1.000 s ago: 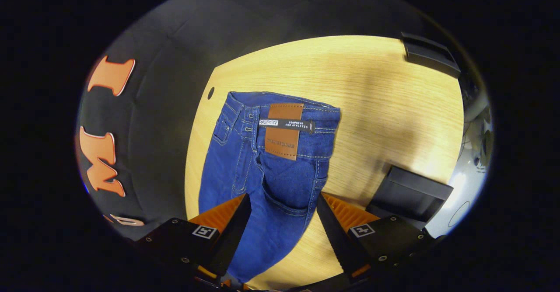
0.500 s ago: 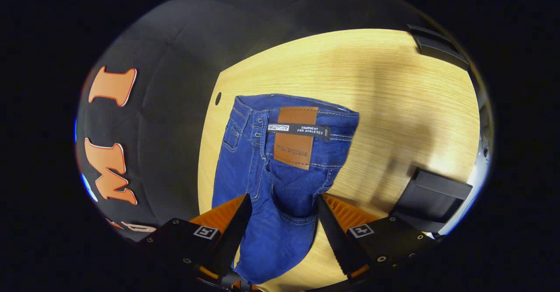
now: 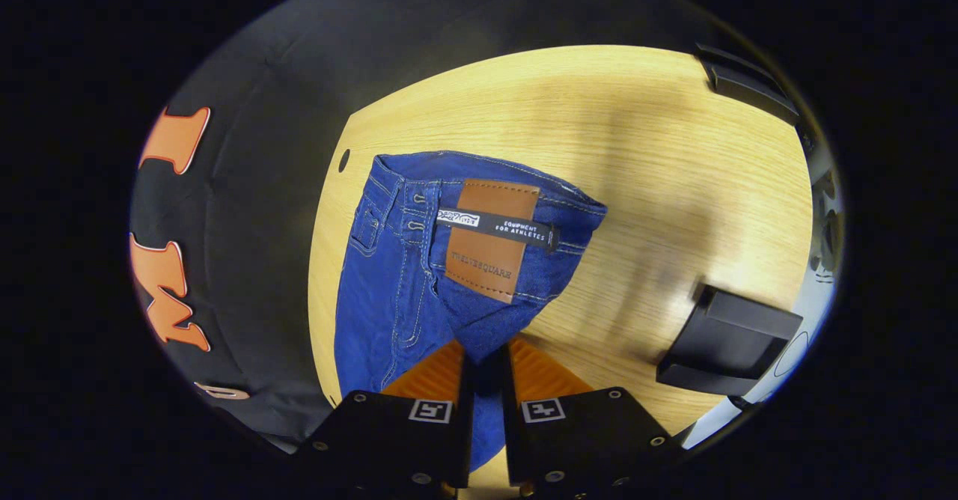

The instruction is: Grasp the waist and the cuffs of the jeans and fold them to make the two legs overlap; first hold the waist and fold one-third of the jeans toward the cuffs, then hold the cuffs and fold the remaining one-third in the same direction to finish folding.

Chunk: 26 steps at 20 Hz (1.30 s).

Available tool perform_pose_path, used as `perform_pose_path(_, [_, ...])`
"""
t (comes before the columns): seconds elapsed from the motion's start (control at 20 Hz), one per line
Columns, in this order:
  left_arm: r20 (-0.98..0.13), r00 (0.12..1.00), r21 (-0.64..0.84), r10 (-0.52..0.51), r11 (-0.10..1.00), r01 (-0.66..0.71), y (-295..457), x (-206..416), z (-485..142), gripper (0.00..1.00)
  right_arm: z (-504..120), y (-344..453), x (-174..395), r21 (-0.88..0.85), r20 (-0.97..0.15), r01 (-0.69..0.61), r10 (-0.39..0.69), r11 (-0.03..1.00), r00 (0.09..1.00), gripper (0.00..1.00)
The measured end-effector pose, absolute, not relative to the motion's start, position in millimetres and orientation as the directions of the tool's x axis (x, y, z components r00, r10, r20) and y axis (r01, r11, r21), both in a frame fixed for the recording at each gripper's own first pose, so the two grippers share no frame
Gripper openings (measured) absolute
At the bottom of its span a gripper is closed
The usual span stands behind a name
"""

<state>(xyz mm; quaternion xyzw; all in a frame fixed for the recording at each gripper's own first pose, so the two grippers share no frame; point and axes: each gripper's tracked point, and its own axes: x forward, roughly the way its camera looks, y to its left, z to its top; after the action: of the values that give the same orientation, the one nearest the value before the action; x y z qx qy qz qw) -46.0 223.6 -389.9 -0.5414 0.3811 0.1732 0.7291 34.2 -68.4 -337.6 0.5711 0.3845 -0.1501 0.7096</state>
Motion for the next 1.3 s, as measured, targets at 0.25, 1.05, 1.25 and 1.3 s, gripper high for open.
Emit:
perform_pose_path(0.25, [-0.732, 0.662, -0.668, -0.159, 0.356, -0.653, 225, -40, -365, 0.04, -315, -68, 30, 0.704, -0.707, 0.646, 0.214, 0.294, 0.674, 0.11])
perform_pose_path(1.05, [-0.720, 0.638, -0.687, -0.273, 0.411, -0.599, 236, 24, -274, 0.04, -259, -71, 39, 0.592, -0.805, 0.786, 0.163, 0.175, 0.570, 0.11])
perform_pose_path(1.25, [-0.729, 0.643, -0.675, -0.235, 0.401, -0.620, 237, 46, -259, 0.04, -252, -71, 61, 0.554, -0.826, 0.819, 0.221, 0.150, 0.518, 0.11])
perform_pose_path(1.3, [-0.720, 0.654, -0.686, -0.233, 0.382, -0.620, 233, 57, -252, 0.02, -249, -71, 72, 0.563, -0.818, 0.814, 0.235, 0.144, 0.525, 0.11])
